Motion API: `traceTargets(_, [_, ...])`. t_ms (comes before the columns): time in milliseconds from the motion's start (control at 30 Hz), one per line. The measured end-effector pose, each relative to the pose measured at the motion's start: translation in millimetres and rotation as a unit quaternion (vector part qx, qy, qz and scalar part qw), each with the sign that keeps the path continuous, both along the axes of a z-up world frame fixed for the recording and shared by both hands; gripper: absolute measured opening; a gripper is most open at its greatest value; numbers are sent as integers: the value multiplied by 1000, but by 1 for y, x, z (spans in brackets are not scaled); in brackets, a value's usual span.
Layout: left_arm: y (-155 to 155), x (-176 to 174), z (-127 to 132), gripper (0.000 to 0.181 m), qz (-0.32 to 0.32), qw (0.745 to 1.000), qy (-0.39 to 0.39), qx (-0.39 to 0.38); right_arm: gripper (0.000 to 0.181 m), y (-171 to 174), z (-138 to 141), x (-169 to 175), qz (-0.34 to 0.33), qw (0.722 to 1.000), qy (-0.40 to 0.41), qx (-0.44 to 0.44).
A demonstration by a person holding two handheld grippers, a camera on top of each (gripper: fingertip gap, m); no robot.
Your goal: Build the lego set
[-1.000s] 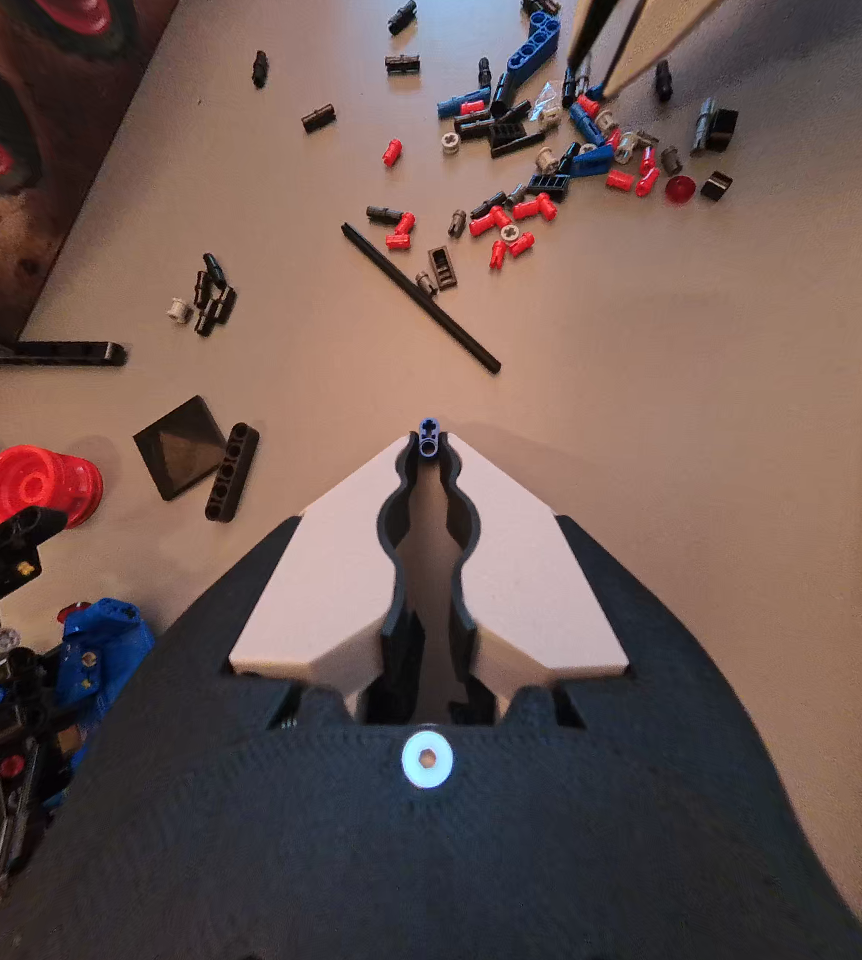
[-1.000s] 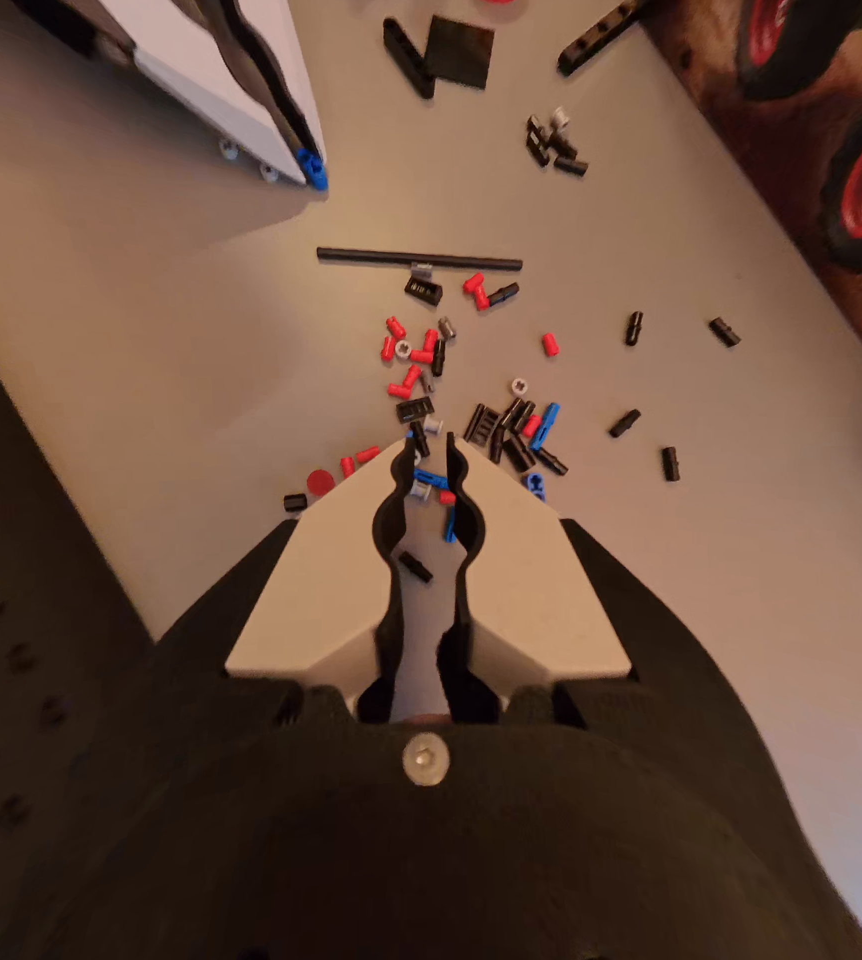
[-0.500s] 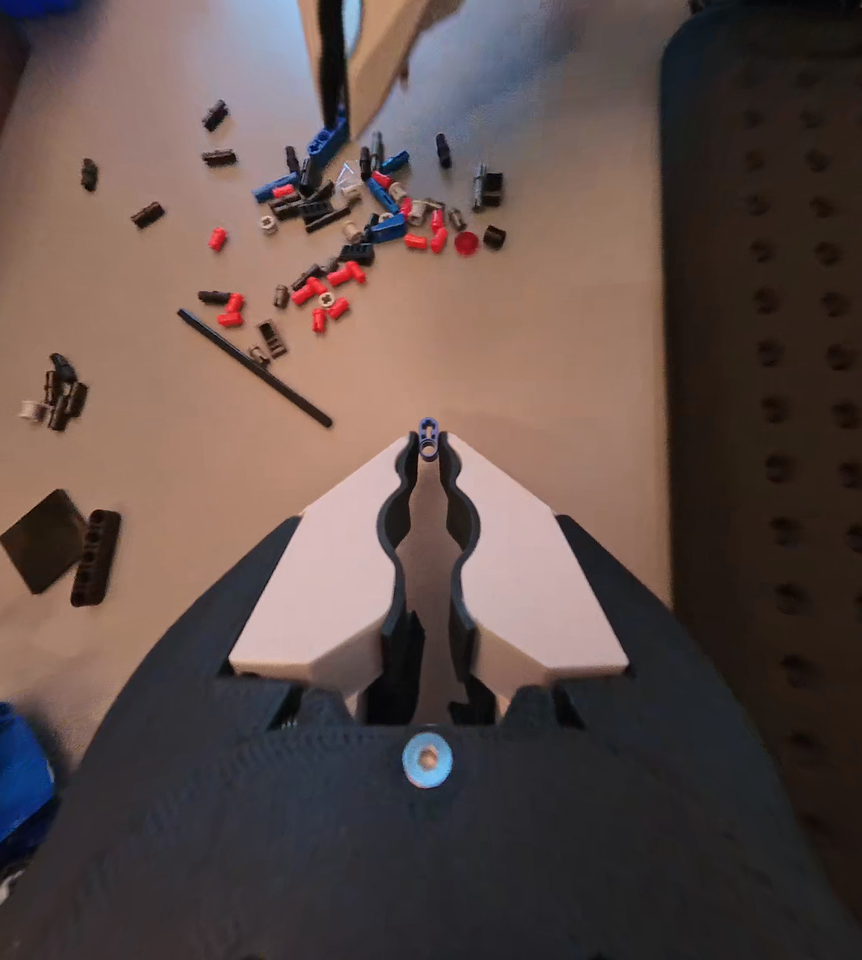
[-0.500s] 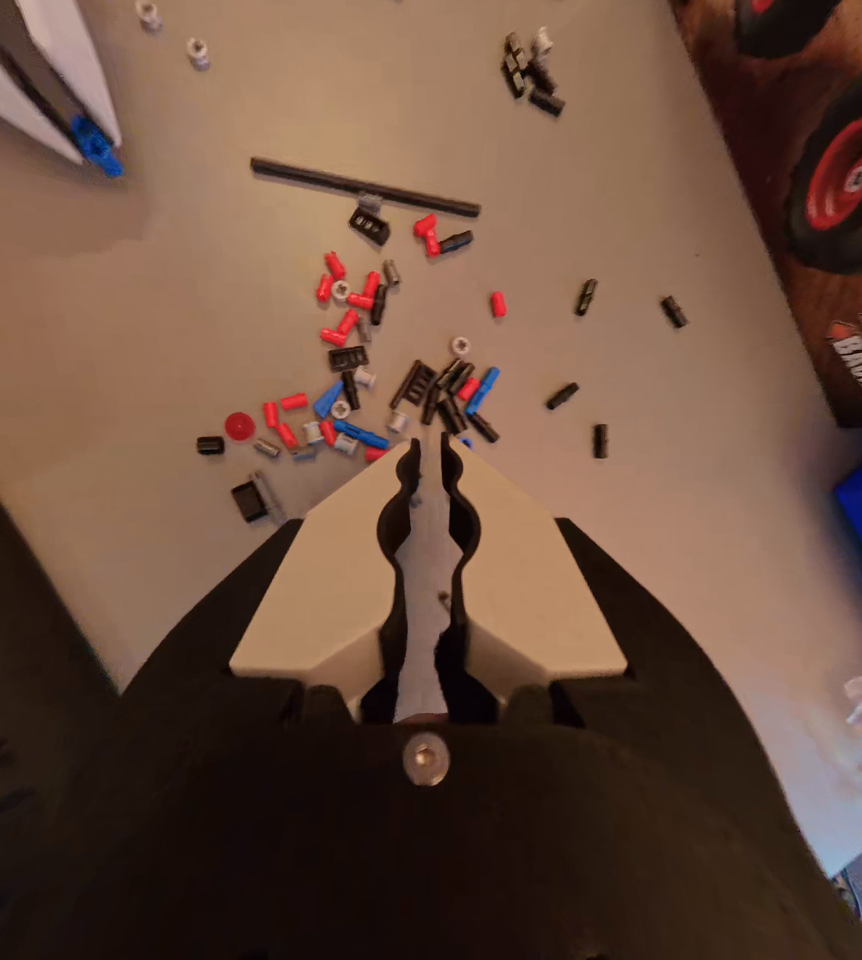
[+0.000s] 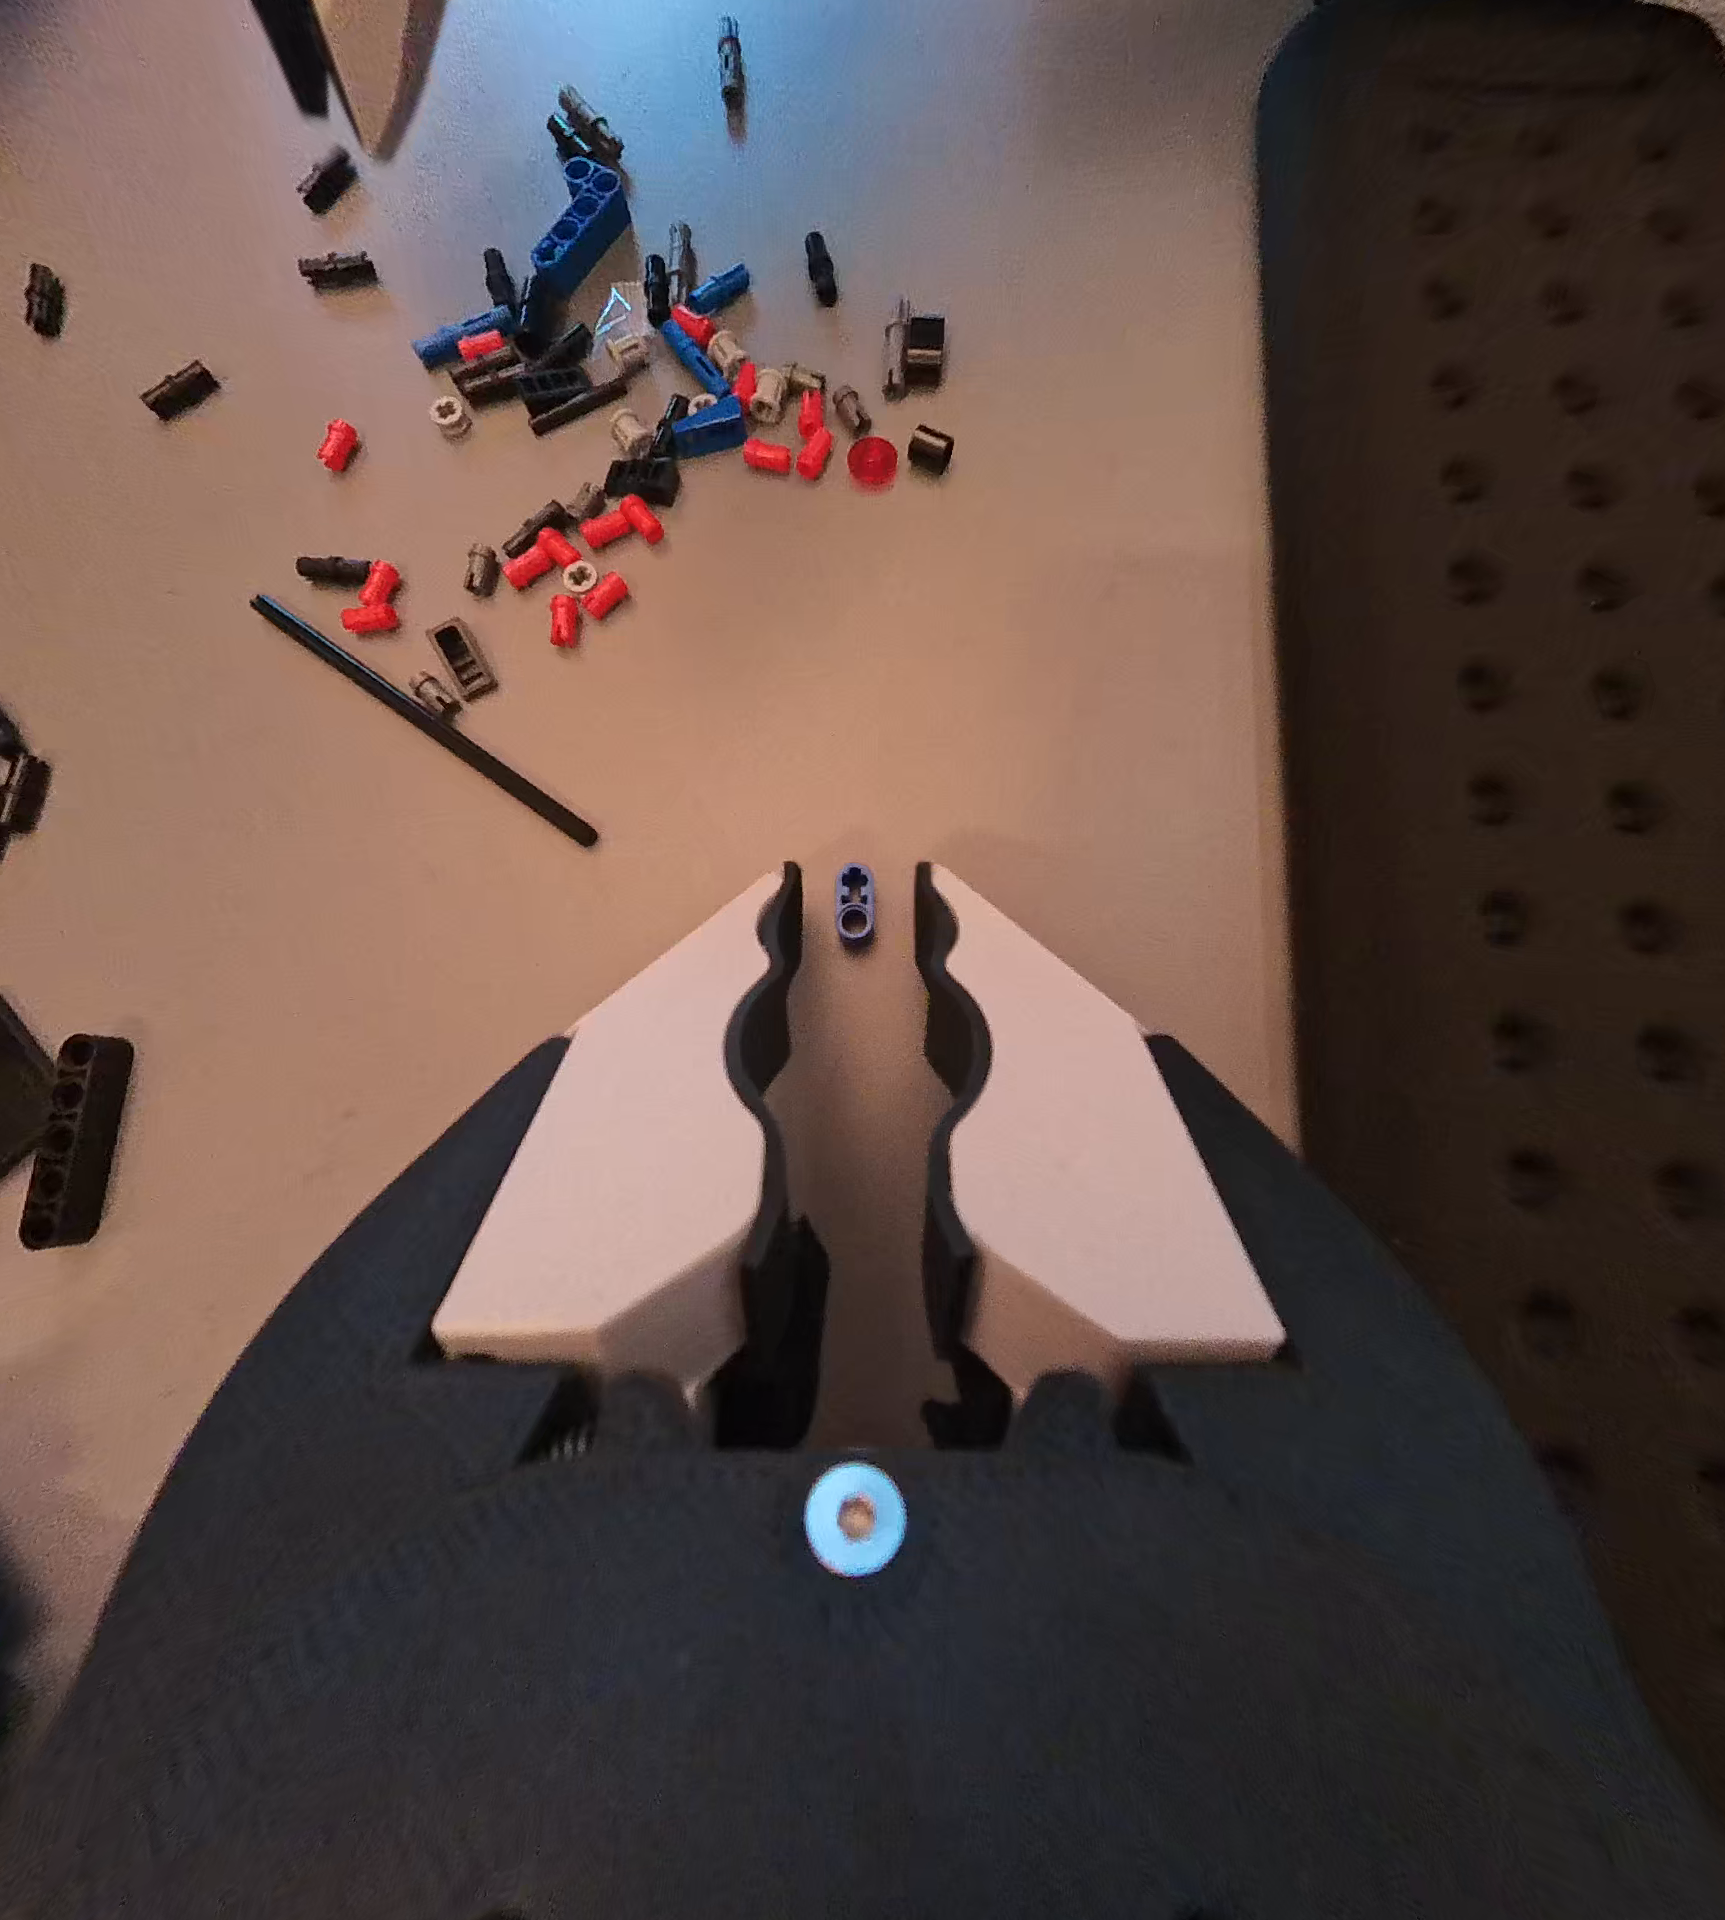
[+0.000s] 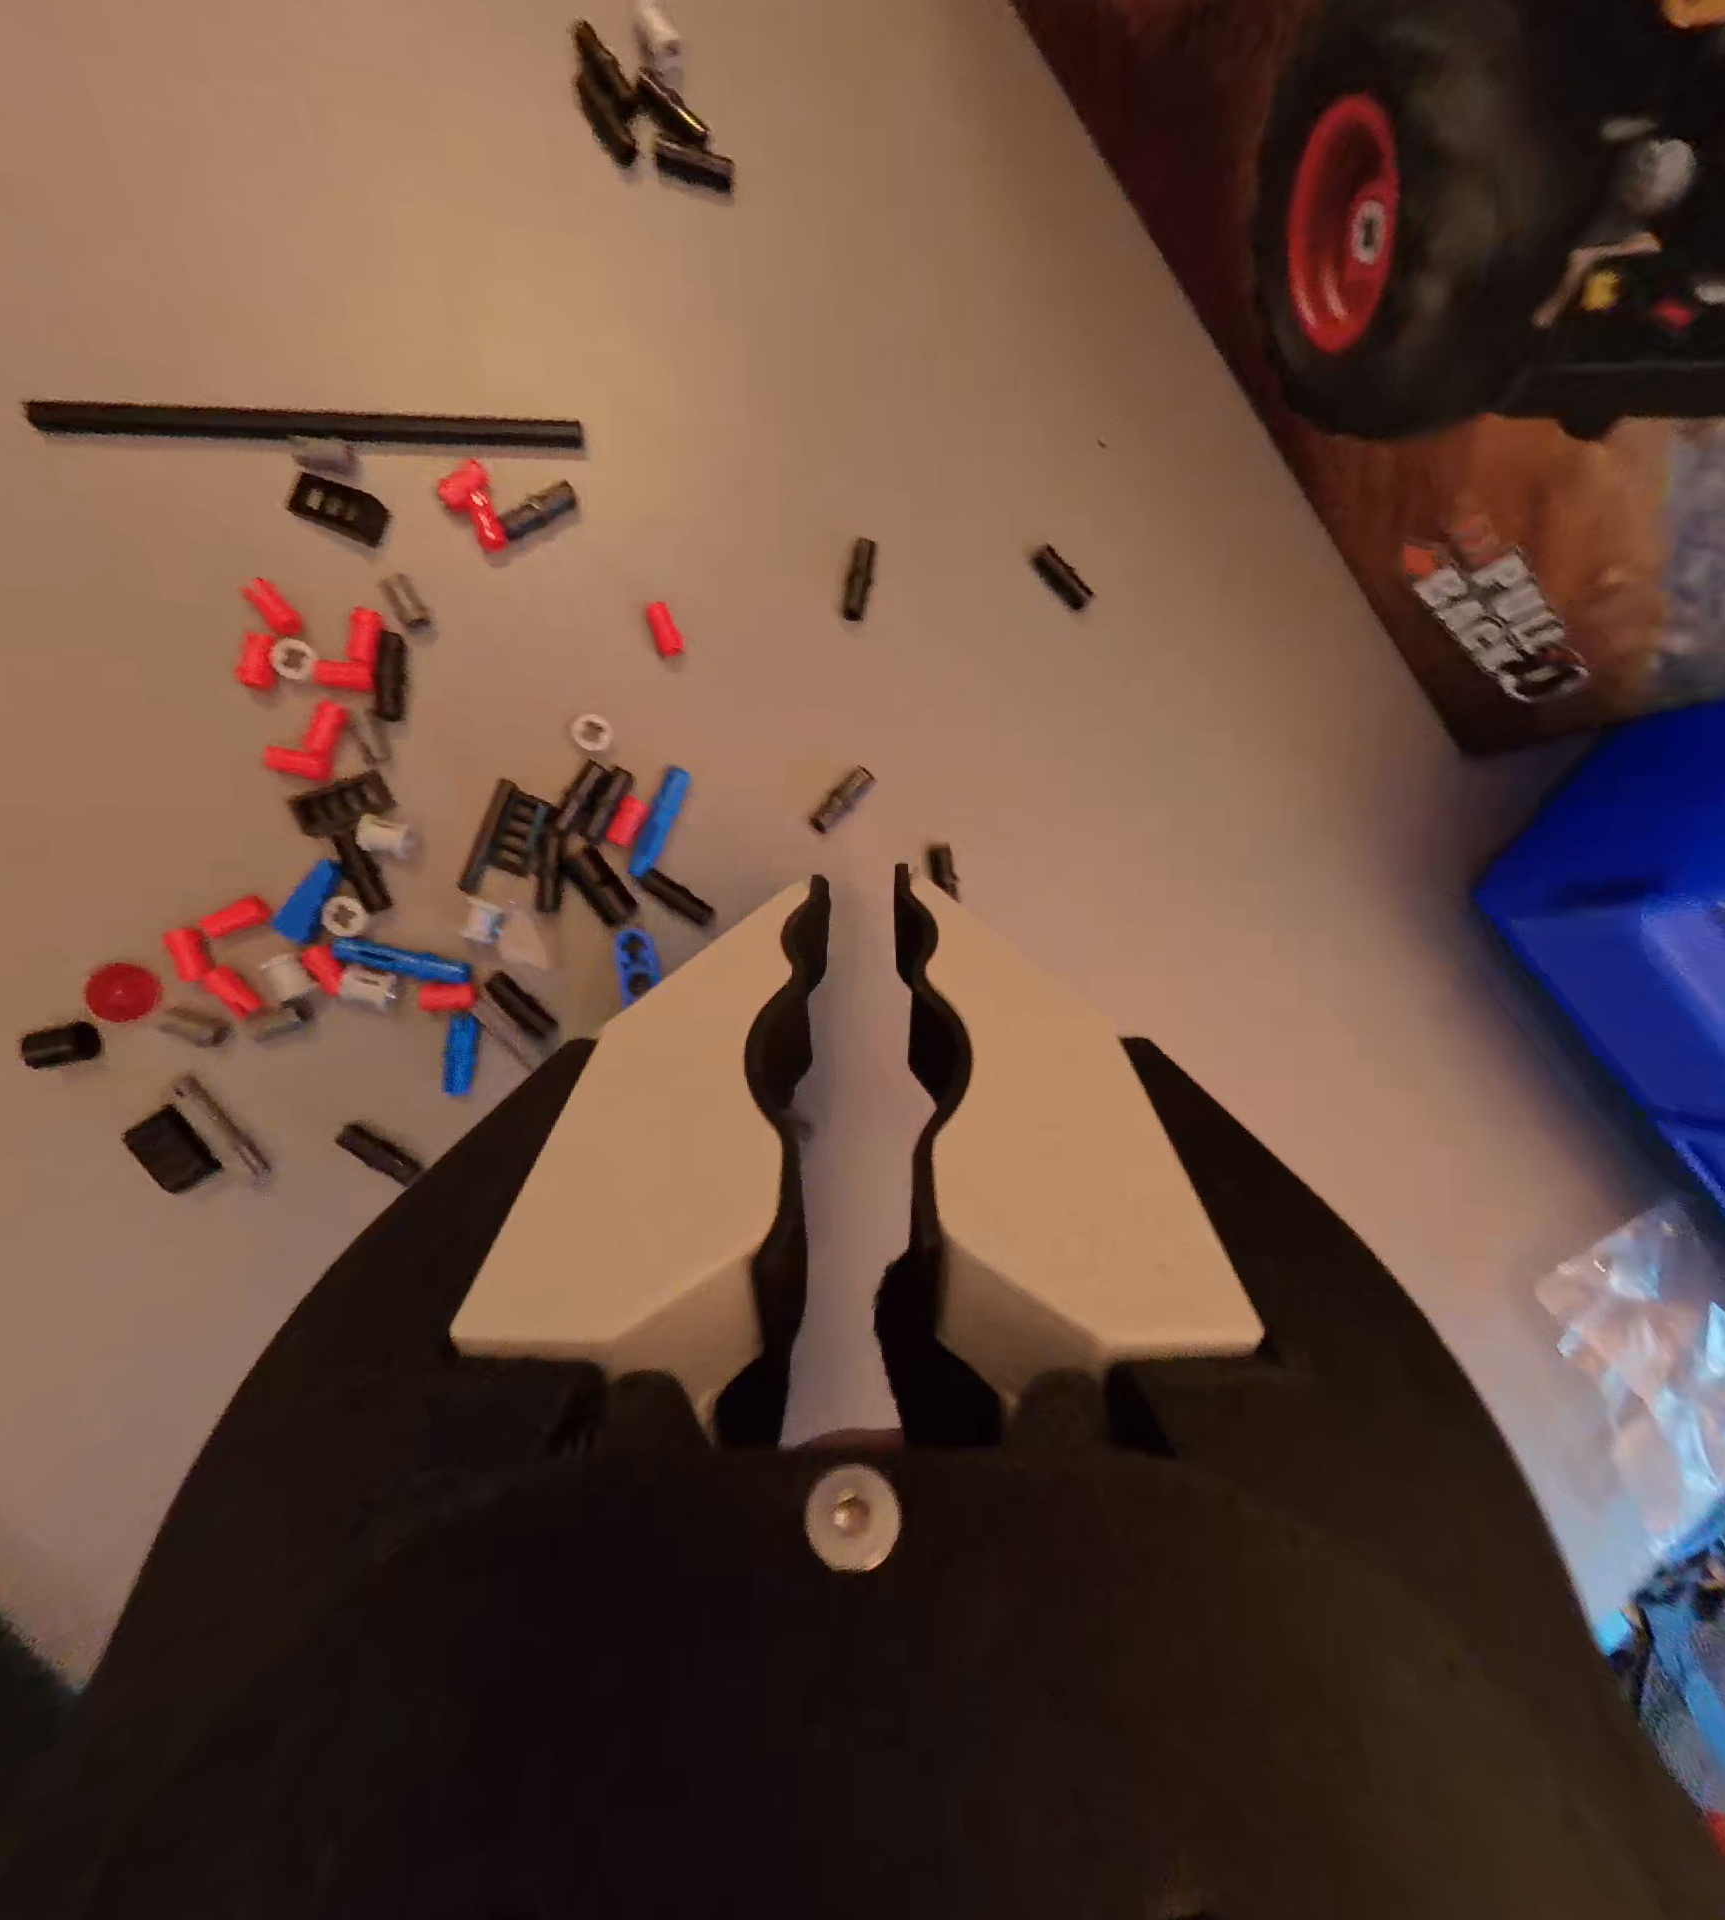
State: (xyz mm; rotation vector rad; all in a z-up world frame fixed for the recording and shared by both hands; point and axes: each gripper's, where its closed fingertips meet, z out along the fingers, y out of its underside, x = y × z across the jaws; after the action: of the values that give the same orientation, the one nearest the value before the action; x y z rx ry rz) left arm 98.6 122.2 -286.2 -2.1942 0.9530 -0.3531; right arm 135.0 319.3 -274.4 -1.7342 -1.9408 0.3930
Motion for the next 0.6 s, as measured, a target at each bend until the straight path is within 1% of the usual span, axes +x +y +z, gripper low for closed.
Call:
traceTargets(133, [-2, -4, -3, 22, -3, 1000, 12, -6, 10, 8, 7, 19, -10, 1000, -7, 1])
traceTargets(233, [-5, -5, -4, 23, -7, 1000, 9, -13, 10, 4, 7, 33, 2, 1000, -18, -4])
traceTargets(433, [-7, -6, -5, 23, -9, 1000, 8, -18, 10, -11, -3, 49, 26, 999, -43, -18])
traceTargets(600, [-7, -6, -7, 23, -13, 1000, 10, -20, 11, -14, -12, 56, 39, 997, -59, -25])
